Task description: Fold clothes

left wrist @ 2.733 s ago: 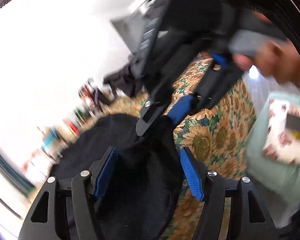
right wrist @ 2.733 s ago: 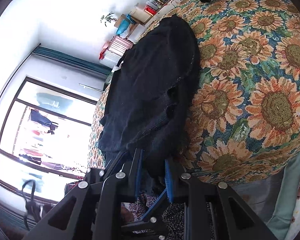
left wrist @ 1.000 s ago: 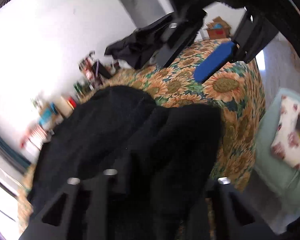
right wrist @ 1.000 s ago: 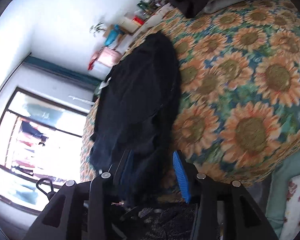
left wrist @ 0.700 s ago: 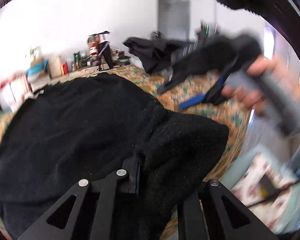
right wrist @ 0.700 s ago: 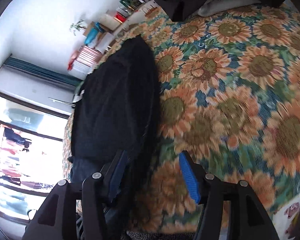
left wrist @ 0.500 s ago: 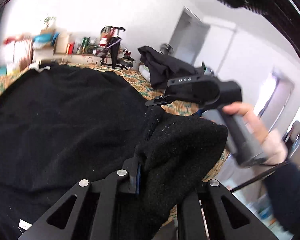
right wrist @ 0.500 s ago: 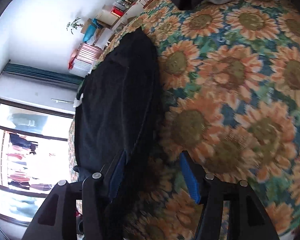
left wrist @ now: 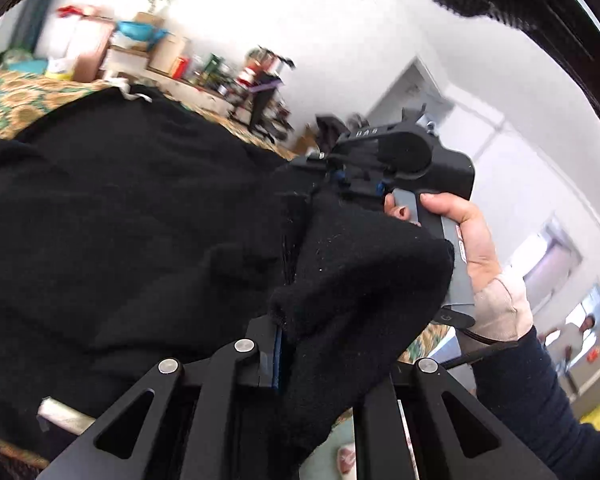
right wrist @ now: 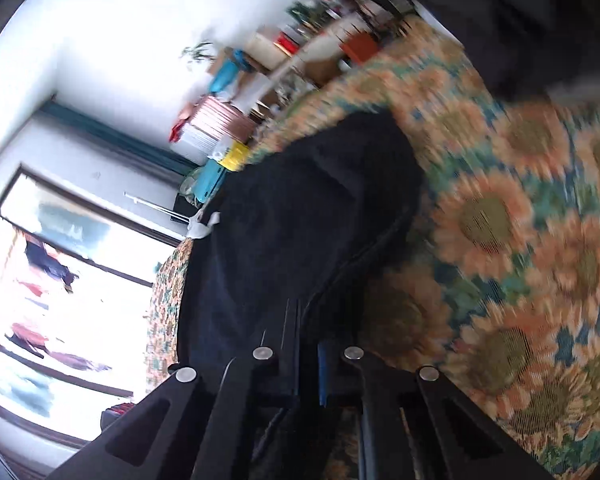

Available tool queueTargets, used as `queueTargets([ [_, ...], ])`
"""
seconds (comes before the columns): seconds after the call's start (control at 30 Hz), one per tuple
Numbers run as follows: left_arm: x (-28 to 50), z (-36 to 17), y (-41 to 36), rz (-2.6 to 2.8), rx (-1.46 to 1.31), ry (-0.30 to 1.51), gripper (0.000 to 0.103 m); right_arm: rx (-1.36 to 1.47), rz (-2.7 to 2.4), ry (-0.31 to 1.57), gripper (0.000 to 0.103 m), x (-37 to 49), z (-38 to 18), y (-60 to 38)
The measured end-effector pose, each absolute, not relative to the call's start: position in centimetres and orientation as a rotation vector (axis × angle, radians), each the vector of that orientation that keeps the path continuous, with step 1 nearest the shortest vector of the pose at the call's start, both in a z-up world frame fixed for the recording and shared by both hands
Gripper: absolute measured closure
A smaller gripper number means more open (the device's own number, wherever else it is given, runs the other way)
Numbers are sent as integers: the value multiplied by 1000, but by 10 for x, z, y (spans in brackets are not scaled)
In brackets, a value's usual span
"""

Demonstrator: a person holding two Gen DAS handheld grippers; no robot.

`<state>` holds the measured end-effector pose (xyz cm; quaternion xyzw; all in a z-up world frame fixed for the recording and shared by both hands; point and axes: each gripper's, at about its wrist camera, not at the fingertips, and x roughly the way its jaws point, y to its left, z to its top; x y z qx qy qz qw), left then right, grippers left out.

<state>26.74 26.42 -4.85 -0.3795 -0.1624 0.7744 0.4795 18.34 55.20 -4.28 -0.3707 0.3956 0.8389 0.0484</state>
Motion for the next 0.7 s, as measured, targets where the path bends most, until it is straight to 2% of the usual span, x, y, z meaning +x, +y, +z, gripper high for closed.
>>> queueTargets([
  [0.1, 260, -49, 236, 1915, -949, -527, 92, -1190, 2675, 1030, 96, 152, -21, 512],
  [0.17, 251, -56, 220, 1953, -1014, -585, 92, -1272, 2684, 948, 95, 124, -25, 484],
  [0.33, 236, -80, 200, 1976, -1187, -656, 92, -1481, 2572, 862, 91, 75, -71, 444],
  [0.47, 241, -83, 195, 1968, -1206, -679, 92, -1548, 2531, 783, 88, 71, -98, 433],
  [0.53, 246, -83, 193, 1969, -1201, -692, 92, -1542, 2540, 767, 87, 73, -96, 431],
  [0.63, 254, -90, 188, 1860, -1209, -853, 92, -1531, 2568, 760, 87, 78, -86, 430],
  [0.7, 259, -97, 191, 1866, -1255, -857, 92, -1518, 2592, 746, 87, 79, -78, 430],
])
